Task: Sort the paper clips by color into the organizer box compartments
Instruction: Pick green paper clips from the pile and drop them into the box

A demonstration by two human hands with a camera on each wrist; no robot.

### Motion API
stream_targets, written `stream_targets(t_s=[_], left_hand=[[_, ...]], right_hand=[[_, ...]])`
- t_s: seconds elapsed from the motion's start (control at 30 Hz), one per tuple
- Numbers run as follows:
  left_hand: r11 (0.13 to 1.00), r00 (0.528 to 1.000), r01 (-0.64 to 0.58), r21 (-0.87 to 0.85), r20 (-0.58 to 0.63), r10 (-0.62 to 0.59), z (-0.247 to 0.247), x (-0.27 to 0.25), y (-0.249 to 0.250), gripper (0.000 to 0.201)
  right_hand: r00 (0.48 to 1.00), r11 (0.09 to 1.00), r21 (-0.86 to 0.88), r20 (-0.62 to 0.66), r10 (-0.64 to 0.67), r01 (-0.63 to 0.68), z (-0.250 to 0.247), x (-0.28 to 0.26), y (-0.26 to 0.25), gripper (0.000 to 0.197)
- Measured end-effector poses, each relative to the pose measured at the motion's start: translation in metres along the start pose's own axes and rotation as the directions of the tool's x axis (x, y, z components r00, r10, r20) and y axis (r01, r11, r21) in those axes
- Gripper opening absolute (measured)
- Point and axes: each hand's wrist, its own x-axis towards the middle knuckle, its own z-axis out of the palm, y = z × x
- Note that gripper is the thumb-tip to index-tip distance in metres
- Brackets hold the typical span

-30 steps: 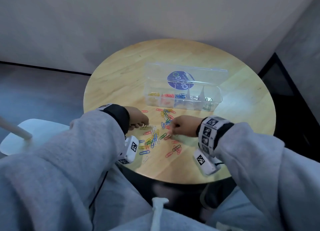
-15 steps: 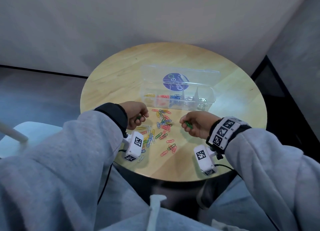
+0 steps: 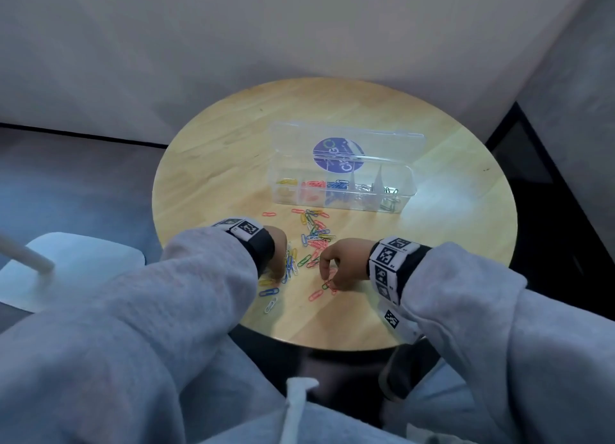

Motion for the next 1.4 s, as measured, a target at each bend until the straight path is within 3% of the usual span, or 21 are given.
stream_targets(t_s=[0.13, 0.23, 0.37, 0.43, 0.53, 0.67, 0.77, 0.93, 1.07, 1.2, 1.27, 1.33, 1.4], left_hand=[[1.000, 1.000, 0.004, -0.021, -0.002, -0.004, 0.003, 0.003, -0.004, 0.040], [0.995, 1.000, -0.016, -0.100, -0.013, 0.015, 0.003, 0.001, -0.008, 0.022], [0.946, 0.998, -0.054, -0.320, -0.029, 0.047, -0.005, -0.006, -0.016, 0.020], [0.826, 0.996, -0.071, -0.559, -0.003, 0.084, -0.009, -0.007, -0.020, 0.021], [0.520, 0.993, -0.051, -0.853, 0.011, 0.116, -0.017, -0.006, -0.021, 0.025], [0.163, 0.997, -0.002, -0.987, 0.010, 0.070, -0.025, -0.008, -0.022, 0.018], [0.057, 0.995, 0.025, -0.998, 0.030, 0.090, -0.028, -0.011, -0.024, 0.016], [0.076, 0.996, 0.045, -0.996, 0.051, 0.077, -0.025, -0.016, -0.024, 0.014], [0.145, 0.998, 0.041, -0.989, 0.048, 0.047, -0.020, -0.014, -0.022, 0.018], [0.151, 0.998, 0.044, -0.988, 0.050, 0.031, -0.020, -0.010, -0.016, 0.020], [0.179, 0.998, 0.053, -0.982, 0.057, 0.018, -0.021, -0.008, -0.015, 0.018], [0.281, 0.998, 0.057, -0.958, 0.059, 0.001, -0.023, -0.007, -0.012, 0.013], [0.511, 0.999, 0.016, -0.859, 0.031, 0.020, -0.026, -0.007, -0.006, 0.012]], right_hand=[[0.999, 0.997, -0.082, -0.030, -0.012, 0.009, 0.003, 0.004, -0.001, 0.010], [0.999, 0.991, -0.135, -0.031, -0.008, 0.003, 0.003, 0.004, 0.002, 0.015], [1.000, 0.990, -0.142, 0.022, -0.003, 0.006, 0.002, 0.002, 0.010, 0.007], [1.000, 0.996, -0.090, 0.009, -0.004, 0.005, 0.001, 0.001, 0.013, 0.003], [0.999, 1.000, -0.021, -0.052, 0.004, -0.005, 0.000, 0.000, 0.016, 0.002], [0.997, 0.999, 0.052, -0.073, 0.000, 0.004, 0.000, 0.001, 0.013, 0.010], [0.998, 1.000, -0.015, -0.065, -0.004, 0.003, 0.002, 0.004, 0.005, 0.011], [0.998, 0.983, -0.179, -0.057, 0.026, -0.036, 0.007, 0.012, -0.002, 0.012], [0.998, 0.989, -0.140, -0.044, 0.038, -0.044, 0.010, 0.015, -0.001, 0.009], [0.996, 0.989, 0.125, -0.038, 0.079, -0.073, 0.000, 0.012, 0.005, 0.015], [0.992, 0.944, 0.314, -0.033, 0.123, -0.106, -0.010, 0.011, 0.011, 0.018], [0.988, 0.828, 0.546, -0.007, 0.154, -0.125, -0.018, 0.009, 0.017, 0.020], [0.984, 0.664, 0.736, 0.014, 0.180, -0.132, -0.021, 0.008, 0.026, 0.022]])
